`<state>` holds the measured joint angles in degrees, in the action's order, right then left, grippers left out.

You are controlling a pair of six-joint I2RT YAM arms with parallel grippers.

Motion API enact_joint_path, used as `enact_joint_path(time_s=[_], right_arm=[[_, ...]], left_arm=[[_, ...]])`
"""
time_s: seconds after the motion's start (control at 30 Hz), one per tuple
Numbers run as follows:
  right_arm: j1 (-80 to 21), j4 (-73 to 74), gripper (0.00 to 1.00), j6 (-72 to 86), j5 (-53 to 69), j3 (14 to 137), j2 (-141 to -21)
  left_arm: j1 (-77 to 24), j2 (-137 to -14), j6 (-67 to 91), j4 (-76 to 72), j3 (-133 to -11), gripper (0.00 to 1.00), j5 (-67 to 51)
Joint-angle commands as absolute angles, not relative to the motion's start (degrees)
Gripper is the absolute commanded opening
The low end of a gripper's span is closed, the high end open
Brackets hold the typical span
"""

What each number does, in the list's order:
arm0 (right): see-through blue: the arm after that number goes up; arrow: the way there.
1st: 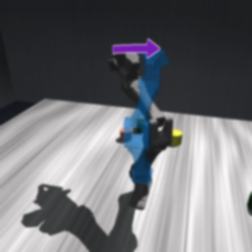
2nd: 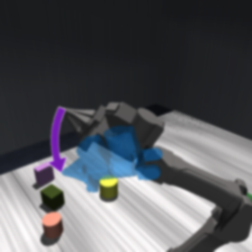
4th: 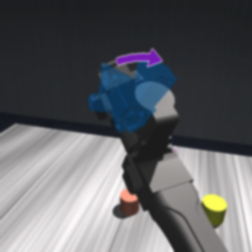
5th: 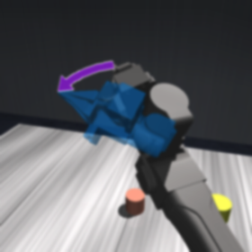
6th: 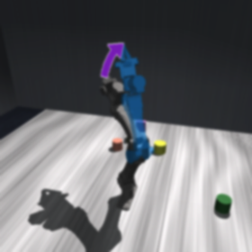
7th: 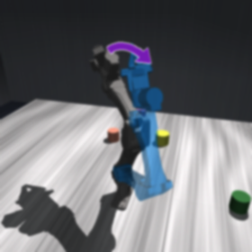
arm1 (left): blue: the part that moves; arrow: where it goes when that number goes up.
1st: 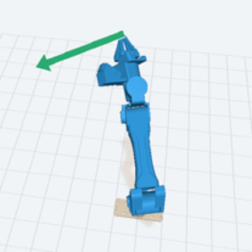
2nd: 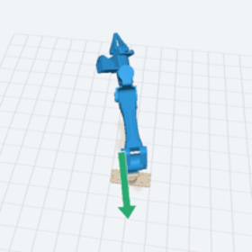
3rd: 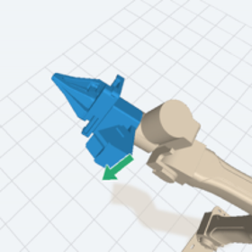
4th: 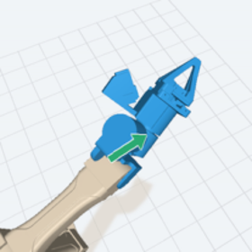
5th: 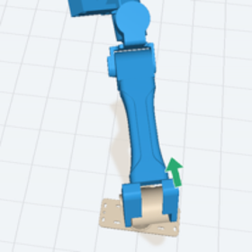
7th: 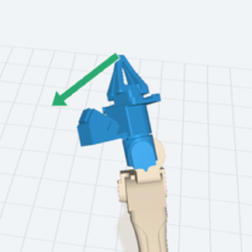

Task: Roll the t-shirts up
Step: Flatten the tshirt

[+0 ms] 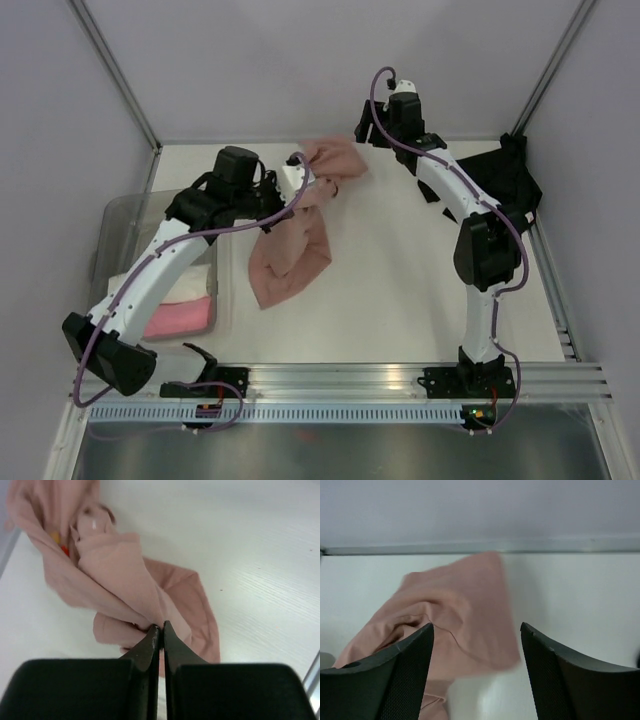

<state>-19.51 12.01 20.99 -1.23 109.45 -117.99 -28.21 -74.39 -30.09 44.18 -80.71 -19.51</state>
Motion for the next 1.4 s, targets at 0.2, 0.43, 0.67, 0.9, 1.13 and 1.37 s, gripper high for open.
enact_joint_path(time_s=[0.2, 0.43, 0.67, 0.9, 1.13, 1.37], right_arm=[[-13.18, 14.94, 0.8, 21.1, -6.84, 84.78, -98.46], [-10.64, 17.4, 0.85, 21.0, -7.56, 68.83, -85.45], [-10.55, 14.33, 0.6, 24.52, 3.22, 53.81, -78.84], [-19.24, 10.73, 0.55, 26.01, 8.61, 45.54, -80.15], [-22.58, 5.55, 0.51, 28.21, 11.86, 40.52, -84.81], [-23.64, 0.45, 0.29, 29.44, 17.74, 37.79, -88.24]], left_arm=[[-41.29, -94.82, -26.98, 45.79, -96.74, 0.07, -26.46], [-55.28, -100.91, -34.99, 52.47, -101.87, 0.94, -29.85], [-42.92, -95.8, -22.42, 51.42, -96.43, 0.82, -9.62], [-41.48, -88.51, -26.98, 49.23, -69.04, 0.89, -1.15], [-41.57, -90.87, -22.77, 44.04, -58.63, 0.89, -0.62], [-41.4, -91.85, -21.71, 38.94, -55.19, 0.7, 3.87]])
